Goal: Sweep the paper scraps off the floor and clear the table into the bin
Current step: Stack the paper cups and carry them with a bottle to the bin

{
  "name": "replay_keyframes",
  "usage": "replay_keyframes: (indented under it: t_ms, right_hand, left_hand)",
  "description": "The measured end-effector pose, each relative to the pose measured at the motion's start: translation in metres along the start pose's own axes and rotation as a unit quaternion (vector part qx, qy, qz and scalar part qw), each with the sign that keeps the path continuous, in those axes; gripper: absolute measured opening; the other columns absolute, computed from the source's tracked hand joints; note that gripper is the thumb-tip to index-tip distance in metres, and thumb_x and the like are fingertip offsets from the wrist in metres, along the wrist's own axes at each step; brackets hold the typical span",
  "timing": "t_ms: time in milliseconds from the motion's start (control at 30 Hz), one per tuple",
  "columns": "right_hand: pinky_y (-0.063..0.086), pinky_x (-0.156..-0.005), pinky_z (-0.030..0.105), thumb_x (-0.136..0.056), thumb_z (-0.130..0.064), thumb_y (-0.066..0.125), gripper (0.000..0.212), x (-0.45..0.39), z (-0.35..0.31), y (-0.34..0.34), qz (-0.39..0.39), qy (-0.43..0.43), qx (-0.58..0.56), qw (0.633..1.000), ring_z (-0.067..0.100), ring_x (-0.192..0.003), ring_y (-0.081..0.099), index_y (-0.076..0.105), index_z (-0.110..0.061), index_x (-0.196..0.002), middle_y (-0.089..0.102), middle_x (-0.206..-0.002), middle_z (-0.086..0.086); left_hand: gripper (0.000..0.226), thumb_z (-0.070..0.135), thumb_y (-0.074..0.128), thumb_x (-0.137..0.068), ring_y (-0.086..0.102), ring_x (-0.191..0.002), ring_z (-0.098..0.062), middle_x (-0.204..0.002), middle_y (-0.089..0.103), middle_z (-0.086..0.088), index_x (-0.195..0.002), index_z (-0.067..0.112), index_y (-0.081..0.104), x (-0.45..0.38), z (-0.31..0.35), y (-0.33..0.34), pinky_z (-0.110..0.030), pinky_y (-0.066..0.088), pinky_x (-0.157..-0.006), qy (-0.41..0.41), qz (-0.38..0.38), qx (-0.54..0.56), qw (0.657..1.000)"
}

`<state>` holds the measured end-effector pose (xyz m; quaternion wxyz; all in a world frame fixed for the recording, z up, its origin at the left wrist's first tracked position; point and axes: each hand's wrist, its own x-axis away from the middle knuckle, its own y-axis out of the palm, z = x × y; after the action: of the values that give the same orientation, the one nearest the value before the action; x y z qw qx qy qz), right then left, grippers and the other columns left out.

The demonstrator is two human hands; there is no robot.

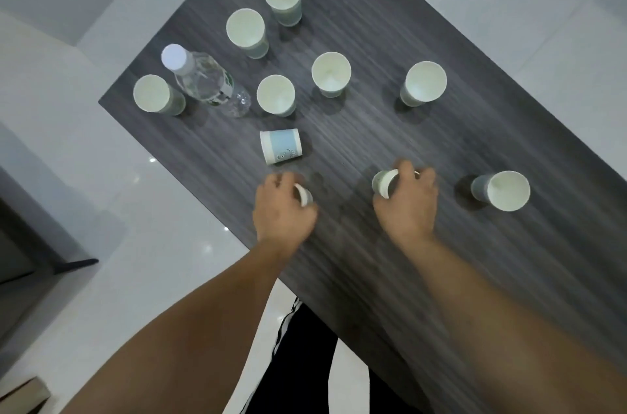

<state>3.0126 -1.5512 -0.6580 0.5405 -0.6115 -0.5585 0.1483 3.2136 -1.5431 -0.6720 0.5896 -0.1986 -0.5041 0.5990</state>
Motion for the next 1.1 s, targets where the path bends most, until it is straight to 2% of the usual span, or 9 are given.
replay_keyframes:
  t_ms: [133, 233, 400, 567, 667, 767, 833, 933, 1100]
  right_hand:
    - [0.036, -0.082, 0.027, -0.066, -0.025, 0.083, 0.062, -0.013, -0.032, 0.007, -0.013, 0.031, -0.118, 0.992, 0.024, -0.104, 0.052, 0.055, -0.023, -0.122, 0.046, -0.117, 0.003]
    - [0.036, -0.082, 0.024, -0.067, -0.025, 0.084, 0.063, -0.027, -0.059, 0.017, -0.021, 0.042, -0.174, 0.984, 0.015, -0.097, 0.048, 0.054, -0.026, -0.123, 0.040, -0.114, -0.004]
    - [0.036, -0.080, 0.023, -0.068, -0.027, 0.086, 0.062, -0.041, -0.098, 0.036, -0.050, 0.018, -0.199, 0.978, 0.010, -0.095, 0.046, 0.054, -0.029, -0.121, 0.044, -0.118, -0.003]
    - [0.041, -0.078, 0.015, -0.063, -0.019, 0.088, 0.059, -0.042, -0.113, 0.041, -0.073, 0.006, -0.244, 0.967, 0.011, -0.100, 0.052, 0.056, -0.033, -0.111, 0.050, -0.117, -0.003]
    - [0.052, -0.092, 0.041, -0.061, -0.017, 0.087, 0.057, -0.037, -0.105, 0.035, -0.100, 0.043, -0.261, 0.959, 0.021, -0.107, 0.059, 0.059, -0.029, -0.108, 0.058, -0.120, 0.005]
    - [0.051, -0.094, 0.044, -0.063, -0.016, 0.086, 0.056, -0.028, -0.092, 0.021, -0.095, 0.076, -0.264, 0.957, 0.024, -0.108, 0.059, 0.060, -0.027, -0.111, 0.059, -0.119, 0.006]
    - [0.047, -0.092, 0.033, -0.065, -0.021, 0.084, 0.057, -0.019, -0.081, 0.005, -0.030, 0.085, -0.219, 0.972, 0.024, -0.109, 0.057, 0.059, -0.024, -0.116, 0.055, -0.120, 0.005]
    - [0.037, -0.086, 0.029, -0.073, -0.021, 0.077, 0.056, -0.010, -0.054, -0.033, 0.159, 0.123, -0.124, 0.972, 0.031, -0.111, 0.049, 0.057, -0.016, -0.125, 0.048, -0.124, 0.013]
    - [0.038, -0.090, 0.041, -0.075, -0.015, 0.075, 0.056, -0.002, 0.022, -0.099, 0.320, 0.220, -0.041, 0.921, 0.041, -0.113, 0.045, 0.056, -0.008, -0.127, 0.046, -0.130, 0.022]
  left_hand:
    - [0.038, 0.038, 0.068, -0.054, 0.058, -0.084, -0.019, -0.094, 0.055, 0.009, -0.090, 0.034, 0.057, -0.033, -0.027, -0.036, -0.031, 0.045, -0.072, -0.309, 0.188, 0.186, 0.913]
    - [0.041, 0.028, 0.071, -0.048, 0.062, -0.082, -0.019, -0.089, 0.060, 0.010, -0.086, 0.033, 0.058, -0.064, -0.044, -0.065, -0.036, 0.054, -0.074, -0.380, 0.235, 0.312, 0.838]
    - [0.036, 0.009, 0.071, -0.050, 0.062, -0.081, -0.022, -0.089, 0.061, 0.004, -0.080, 0.027, 0.059, -0.103, -0.038, -0.080, -0.032, 0.054, -0.052, -0.278, 0.080, 0.473, 0.832]
    - [0.040, 0.003, 0.071, -0.054, 0.062, -0.080, -0.026, -0.091, 0.062, -0.002, -0.090, 0.017, 0.060, -0.105, -0.023, -0.073, -0.033, 0.053, -0.055, -0.258, -0.069, 0.489, 0.830]
    - [0.035, 0.010, 0.072, -0.080, 0.065, -0.083, -0.019, -0.103, 0.064, 0.000, -0.110, 0.019, 0.058, -0.095, -0.016, -0.069, -0.023, 0.051, -0.053, -0.235, -0.130, 0.491, 0.829]
    - [0.048, 0.018, 0.081, -0.075, 0.070, -0.086, -0.020, -0.112, 0.064, 0.001, -0.113, 0.029, 0.055, -0.082, -0.005, -0.065, -0.030, 0.055, -0.056, -0.227, -0.209, 0.455, 0.835]
    - [0.048, 0.014, 0.084, -0.064, 0.068, -0.089, -0.027, -0.111, 0.062, -0.004, -0.100, 0.031, 0.057, -0.079, 0.011, -0.060, -0.036, 0.057, -0.056, -0.214, -0.197, 0.398, 0.870]
    - [0.045, 0.023, 0.081, -0.051, 0.062, -0.097, -0.026, -0.108, 0.060, -0.005, -0.087, 0.032, 0.055, -0.080, 0.052, -0.052, -0.048, 0.057, -0.076, -0.132, -0.155, 0.318, 0.926]
    - [0.049, 0.043, 0.075, -0.049, 0.053, -0.089, -0.012, -0.100, 0.052, 0.011, -0.092, 0.040, 0.052, -0.063, 0.126, -0.034, -0.030, 0.043, -0.075, 0.050, -0.174, 0.177, 0.967]
